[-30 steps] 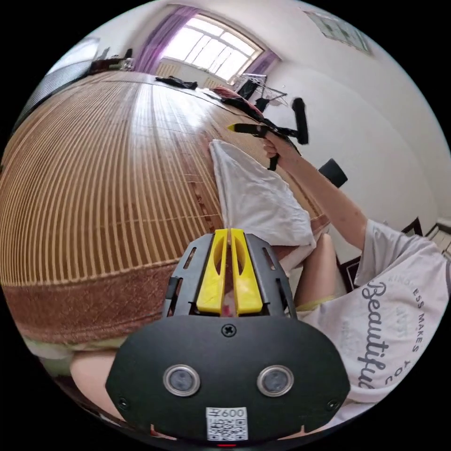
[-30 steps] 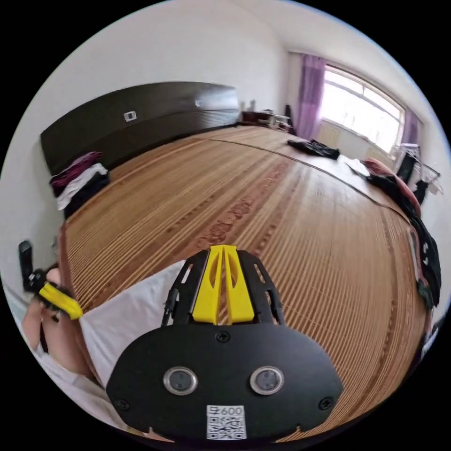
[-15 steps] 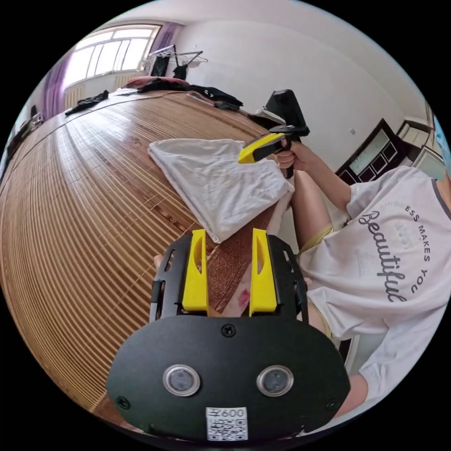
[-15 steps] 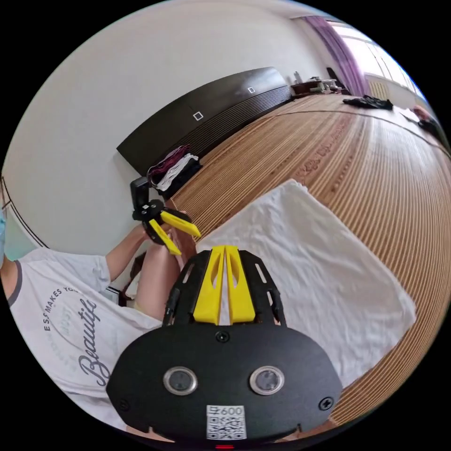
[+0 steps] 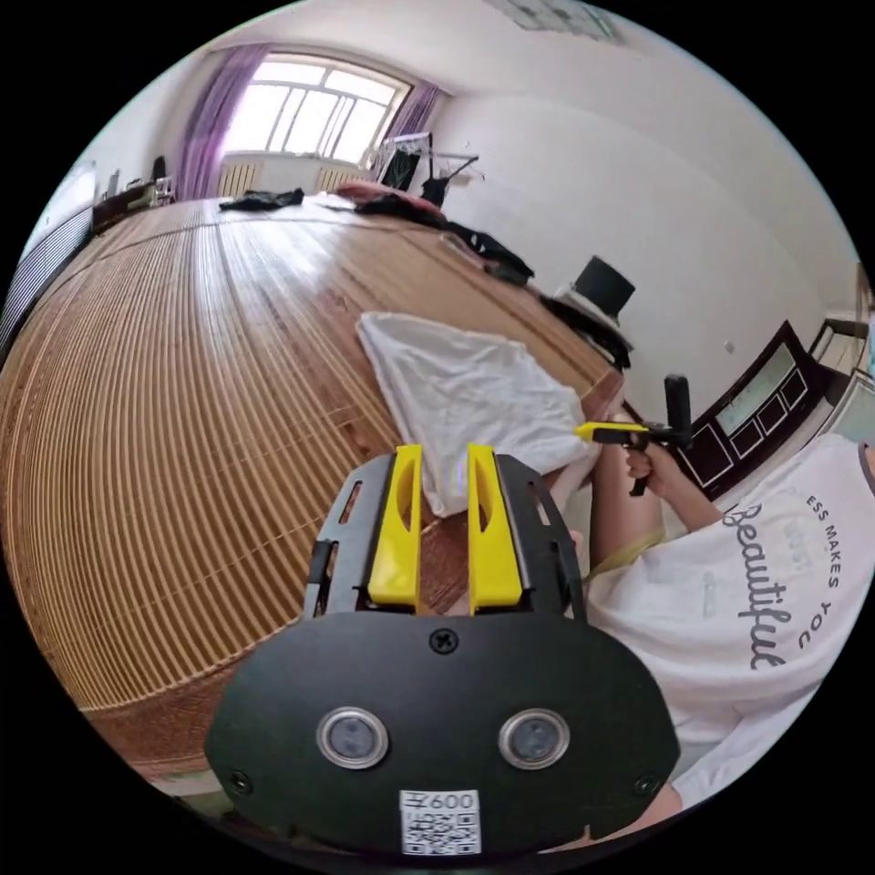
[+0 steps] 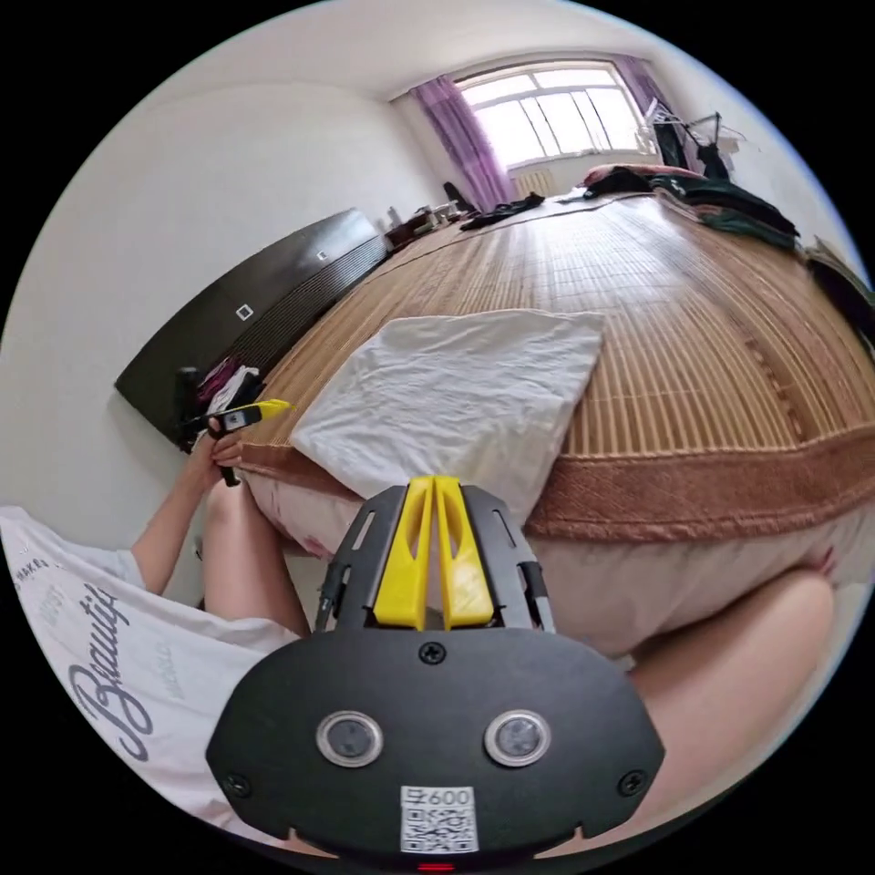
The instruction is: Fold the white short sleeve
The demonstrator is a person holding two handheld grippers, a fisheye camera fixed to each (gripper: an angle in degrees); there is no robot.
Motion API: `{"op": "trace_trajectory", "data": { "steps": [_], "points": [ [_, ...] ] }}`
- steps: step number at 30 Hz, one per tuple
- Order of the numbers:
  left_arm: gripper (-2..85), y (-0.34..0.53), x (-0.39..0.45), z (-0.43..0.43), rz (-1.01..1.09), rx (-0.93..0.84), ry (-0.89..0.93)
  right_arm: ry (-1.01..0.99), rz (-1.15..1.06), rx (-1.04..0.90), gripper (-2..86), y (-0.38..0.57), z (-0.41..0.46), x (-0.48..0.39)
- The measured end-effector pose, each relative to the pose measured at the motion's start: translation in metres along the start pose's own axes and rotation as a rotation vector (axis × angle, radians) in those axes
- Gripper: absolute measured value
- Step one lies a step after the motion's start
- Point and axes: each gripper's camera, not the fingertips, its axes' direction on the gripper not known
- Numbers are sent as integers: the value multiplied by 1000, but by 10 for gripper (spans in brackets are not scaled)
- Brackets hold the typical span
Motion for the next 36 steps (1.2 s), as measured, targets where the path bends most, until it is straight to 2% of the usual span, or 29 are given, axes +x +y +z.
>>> {"op": "trace_trajectory", "data": {
  "steps": [3, 5, 7, 11, 14, 18, 22, 25, 27, 28, 30, 34, 36],
  "points": [
    [79, 8, 27, 12, 55, 23, -25, 178, -189, 83, -1, 22, -15, -39],
    [85, 15, 65, 37, 218, -28, -167, 286, -435, 50, 25, 44, -5, -94],
    [84, 21, 102, 65, 374, -80, -281, 357, -554, -20, 56, 59, 18, -128],
    [77, 19, 164, 138, 562, -112, -274, 463, -685, -60, 35, 83, 76, -183],
    [72, 8, 156, 187, 521, -133, -214, 715, -837, -175, 2, 101, 119, -200],
    [67, 6, 107, 225, 376, -239, -168, 761, -976, -147, -7, 114, 114, -217],
    [38, 33, 59, 223, 281, -169, -101, 872, -1093, -155, -8, 103, 104, -219],
    [26, 56, 39, 225, 256, -135, -98, 1008, -1069, -134, -9, 72, 91, -189],
    [23, 72, 30, 229, 276, -118, -72, 952, -959, -149, -9, 44, 78, -164],
    [22, 83, 21, 230, 257, -99, -61, 890, -888, -232, -9, 28, 71, -150],
    [24, 99, 6, 228, 196, -89, -41, 821, -765, -271, -9, 10, 48, -136],
    [21, 152, -19, 215, 167, -59, -88, 819, -456, -34, -9, -12, -45, -121],
    [19, 167, -26, 209, 149, -45, -132, 673, -337, 89, -8, -23, -83, -122]
  ]
}}
